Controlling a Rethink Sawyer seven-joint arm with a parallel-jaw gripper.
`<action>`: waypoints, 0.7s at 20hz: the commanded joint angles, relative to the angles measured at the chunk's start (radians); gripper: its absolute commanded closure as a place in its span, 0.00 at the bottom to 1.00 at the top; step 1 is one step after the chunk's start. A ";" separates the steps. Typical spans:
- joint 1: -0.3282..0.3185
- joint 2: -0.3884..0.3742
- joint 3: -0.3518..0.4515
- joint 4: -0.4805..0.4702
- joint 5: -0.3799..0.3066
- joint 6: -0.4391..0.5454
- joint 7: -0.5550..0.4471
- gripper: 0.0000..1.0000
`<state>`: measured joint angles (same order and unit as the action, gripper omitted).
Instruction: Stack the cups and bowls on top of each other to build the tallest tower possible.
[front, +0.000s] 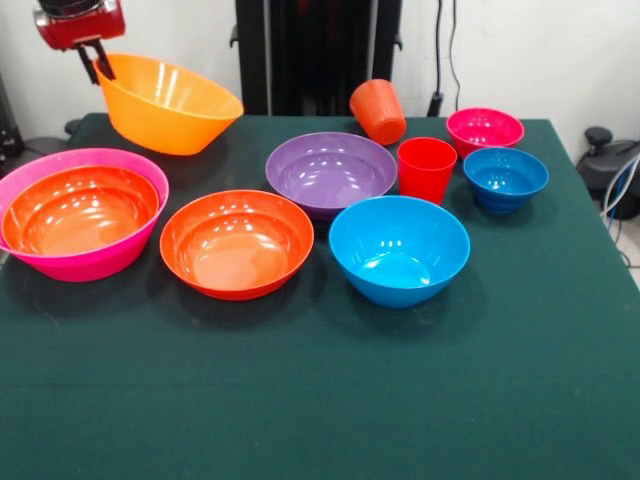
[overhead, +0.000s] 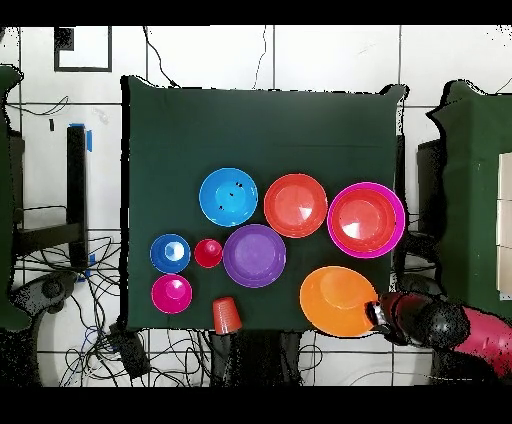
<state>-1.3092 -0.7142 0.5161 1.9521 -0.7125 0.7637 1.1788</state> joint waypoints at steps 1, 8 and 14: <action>0.069 0.077 0.035 -0.057 -0.009 0.172 -0.174 1.00; 0.104 0.099 0.072 -0.149 -0.015 0.284 -0.244 1.00; 0.118 0.093 0.087 -0.186 -0.023 0.360 -0.259 1.00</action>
<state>-1.2557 -0.6495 0.5326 1.8574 -0.7129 1.0265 1.1788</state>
